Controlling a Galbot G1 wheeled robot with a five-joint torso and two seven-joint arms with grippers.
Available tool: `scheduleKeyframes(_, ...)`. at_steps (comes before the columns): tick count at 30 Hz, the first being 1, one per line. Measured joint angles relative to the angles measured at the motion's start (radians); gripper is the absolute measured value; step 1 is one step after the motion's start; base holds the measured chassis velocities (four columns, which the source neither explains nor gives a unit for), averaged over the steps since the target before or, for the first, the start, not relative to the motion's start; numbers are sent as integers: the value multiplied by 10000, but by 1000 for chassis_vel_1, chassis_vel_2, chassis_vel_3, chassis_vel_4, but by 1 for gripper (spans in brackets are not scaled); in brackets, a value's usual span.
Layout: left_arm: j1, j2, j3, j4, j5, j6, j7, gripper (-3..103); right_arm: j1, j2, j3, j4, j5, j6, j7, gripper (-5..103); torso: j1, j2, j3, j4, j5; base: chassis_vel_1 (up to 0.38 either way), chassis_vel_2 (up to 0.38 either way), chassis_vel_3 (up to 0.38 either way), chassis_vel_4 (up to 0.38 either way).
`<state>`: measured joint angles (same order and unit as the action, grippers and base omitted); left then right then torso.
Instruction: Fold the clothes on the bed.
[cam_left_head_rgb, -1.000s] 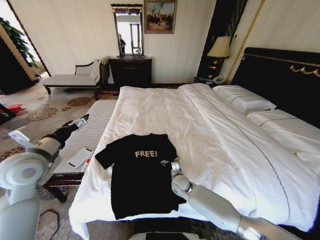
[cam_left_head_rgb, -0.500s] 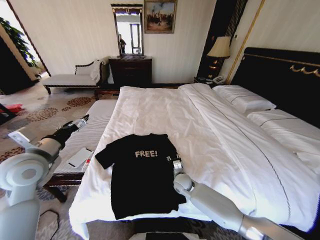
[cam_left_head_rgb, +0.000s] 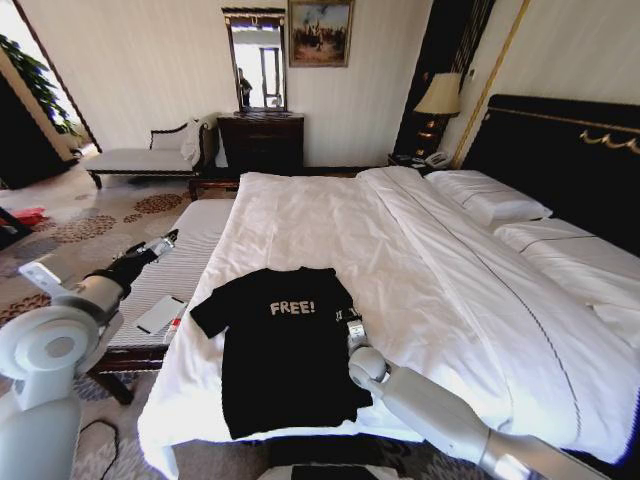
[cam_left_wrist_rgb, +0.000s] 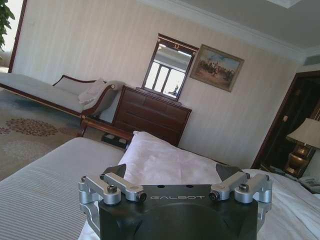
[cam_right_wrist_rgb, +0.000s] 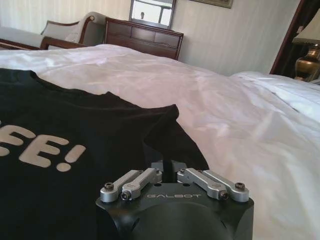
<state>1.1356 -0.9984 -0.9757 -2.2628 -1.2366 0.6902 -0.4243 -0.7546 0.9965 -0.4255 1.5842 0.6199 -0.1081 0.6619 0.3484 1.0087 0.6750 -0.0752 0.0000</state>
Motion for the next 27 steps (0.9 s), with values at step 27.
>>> scheduleKeyframes(27, 10, -105, -6, -1, 83, -17, 12, 100, 1020, -210, 1819, -1791, 538, 534, -941, 0, 0, 0, 0, 0, 0, 0, 0, 0, 0)
